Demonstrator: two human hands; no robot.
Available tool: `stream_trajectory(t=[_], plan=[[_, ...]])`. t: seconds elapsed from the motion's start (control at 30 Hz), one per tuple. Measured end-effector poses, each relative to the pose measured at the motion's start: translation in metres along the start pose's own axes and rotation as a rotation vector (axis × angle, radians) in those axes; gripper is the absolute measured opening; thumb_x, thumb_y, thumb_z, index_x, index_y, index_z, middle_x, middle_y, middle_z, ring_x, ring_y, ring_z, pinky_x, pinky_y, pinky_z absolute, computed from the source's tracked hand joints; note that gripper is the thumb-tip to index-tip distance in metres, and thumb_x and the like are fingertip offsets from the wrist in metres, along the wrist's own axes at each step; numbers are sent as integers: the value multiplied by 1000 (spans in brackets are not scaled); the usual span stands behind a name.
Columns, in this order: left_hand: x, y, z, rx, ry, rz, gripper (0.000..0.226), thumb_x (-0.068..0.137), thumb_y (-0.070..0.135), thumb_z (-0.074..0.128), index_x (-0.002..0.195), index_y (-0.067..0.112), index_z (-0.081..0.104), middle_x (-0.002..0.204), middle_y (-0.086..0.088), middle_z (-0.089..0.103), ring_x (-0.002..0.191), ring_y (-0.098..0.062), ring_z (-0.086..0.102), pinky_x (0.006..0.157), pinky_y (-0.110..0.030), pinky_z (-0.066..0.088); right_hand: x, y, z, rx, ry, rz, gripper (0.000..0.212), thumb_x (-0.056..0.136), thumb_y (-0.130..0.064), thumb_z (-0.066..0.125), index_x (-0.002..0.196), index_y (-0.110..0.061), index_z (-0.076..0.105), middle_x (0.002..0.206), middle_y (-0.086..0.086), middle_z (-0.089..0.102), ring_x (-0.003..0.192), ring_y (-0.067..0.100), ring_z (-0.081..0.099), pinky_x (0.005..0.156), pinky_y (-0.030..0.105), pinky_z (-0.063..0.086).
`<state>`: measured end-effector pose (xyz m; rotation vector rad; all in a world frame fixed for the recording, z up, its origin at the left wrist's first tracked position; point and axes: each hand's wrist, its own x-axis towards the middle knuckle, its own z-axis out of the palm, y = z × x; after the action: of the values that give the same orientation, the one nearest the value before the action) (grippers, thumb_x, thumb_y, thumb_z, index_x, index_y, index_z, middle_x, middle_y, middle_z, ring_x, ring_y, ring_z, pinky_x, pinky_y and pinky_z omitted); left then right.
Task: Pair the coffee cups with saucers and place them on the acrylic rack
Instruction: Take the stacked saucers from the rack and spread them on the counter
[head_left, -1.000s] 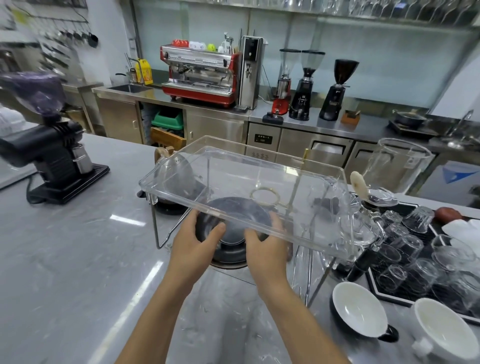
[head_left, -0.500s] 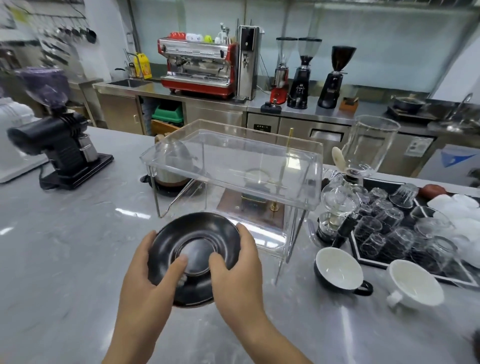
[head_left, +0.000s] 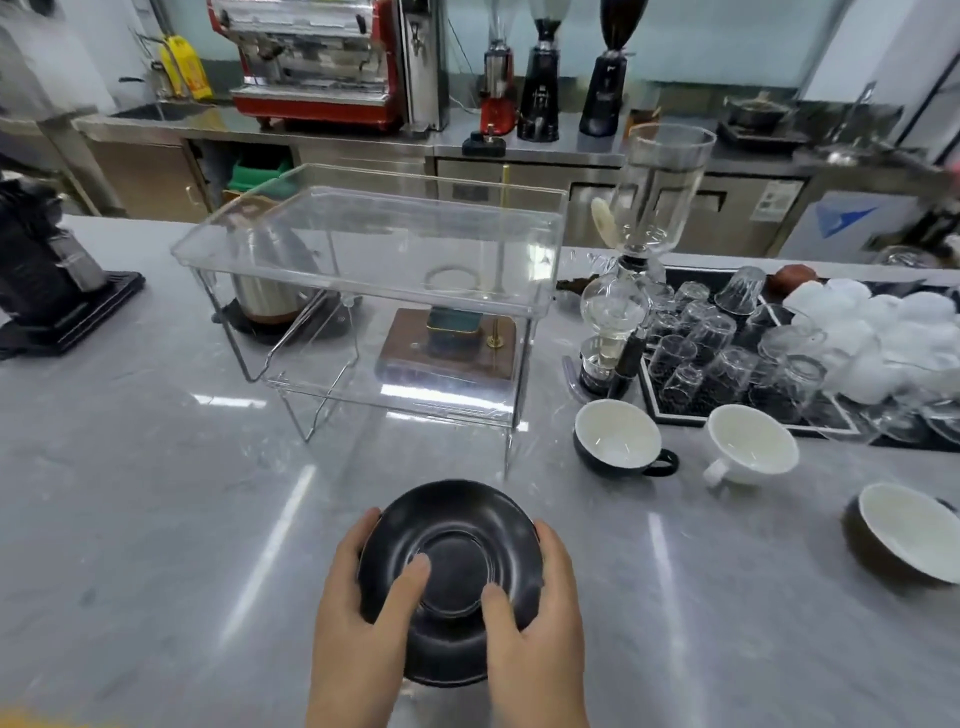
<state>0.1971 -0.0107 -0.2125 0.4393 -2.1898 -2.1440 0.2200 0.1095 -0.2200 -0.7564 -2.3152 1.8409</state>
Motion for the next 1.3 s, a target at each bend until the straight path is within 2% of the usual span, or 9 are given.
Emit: stream_trajectory(t=[0.17, 0.43, 0.6, 0.67, 0.87, 1.03, 1.13, 1.23, 1.3], plan=[[-9, -25, 40, -4, -109, -49, 52, 87, 1, 71, 128, 30, 55, 119, 17, 64, 87, 22, 63, 69, -2, 48, 9, 36, -31, -24, 130, 67, 71, 85, -7, 68, 143, -35, 41, 145, -11, 51, 130, 15, 52, 111, 42, 43], [-20, -53, 84, -60, -225, -116, 53, 90, 4, 69, 132, 33, 53, 127, 18, 62, 96, 21, 62, 80, -11, 47, 23, 68, -70, -10, 222, 93, 65, 90, -6, 65, 145, -29, 40, 147, -11, 48, 133, 13, 48, 114, 38, 40], [-22, -59, 94, -43, -218, -120, 53, 91, 2, 67, 133, 30, 53, 132, 13, 61, 110, 12, 60, 89, -15, 45, 32, 77, -77, 11, 254, 87, 61, 91, -4, 63, 144, -27, 44, 145, -9, 50, 131, 12, 49, 111, 30, 40], [-22, -60, 96, -35, -213, -108, 53, 91, 2, 67, 132, 32, 53, 130, 17, 61, 106, 16, 60, 92, -17, 46, 34, 80, -76, 20, 244, 93, 60, 92, -4, 61, 144, -27, 43, 145, -10, 50, 131, 12, 49, 111, 31, 41], [-20, -62, 96, -19, -215, -83, 55, 90, -2, 66, 136, 26, 52, 129, 19, 60, 102, 22, 59, 77, 1, 46, 38, 82, -75, 33, 229, 68, 58, 94, -5, 59, 146, -25, 43, 145, -11, 50, 134, 10, 47, 114, 32, 39], [-18, -62, 93, -73, -217, -95, 47, 94, 1, 61, 132, 29, 56, 125, 21, 67, 112, 14, 60, 98, -20, 47, 40, 82, -77, 78, 228, 72, 54, 95, -8, 59, 142, -29, 45, 143, -13, 52, 132, 9, 49, 114, 35, 40], [-18, -60, 93, -101, -242, -118, 45, 97, 6, 57, 136, 28, 54, 131, 20, 63, 116, 13, 57, 96, -20, 45, 42, 80, -78, 110, 217, 68, 51, 96, -12, 58, 142, -30, 45, 141, -17, 51, 129, 2, 48, 109, 23, 38], [-19, -63, 94, -128, -265, -148, 49, 97, 13, 57, 142, 31, 50, 141, 15, 57, 129, 0, 53, 103, -25, 41, 42, 77, -76, 123, 200, 67, 52, 97, -14, 57, 144, -30, 43, 138, -30, 46, 125, -13, 44, 106, 15, 35], [-20, -62, 95, -143, -269, -161, 50, 94, 23, 64, 140, 37, 51, 143, 17, 56, 134, -4, 50, 110, -30, 38, 41, 77, -75, 132, 200, 70, 53, 98, -13, 56, 146, -29, 41, 145, -24, 44, 134, -7, 40, 115, 25, 34]])
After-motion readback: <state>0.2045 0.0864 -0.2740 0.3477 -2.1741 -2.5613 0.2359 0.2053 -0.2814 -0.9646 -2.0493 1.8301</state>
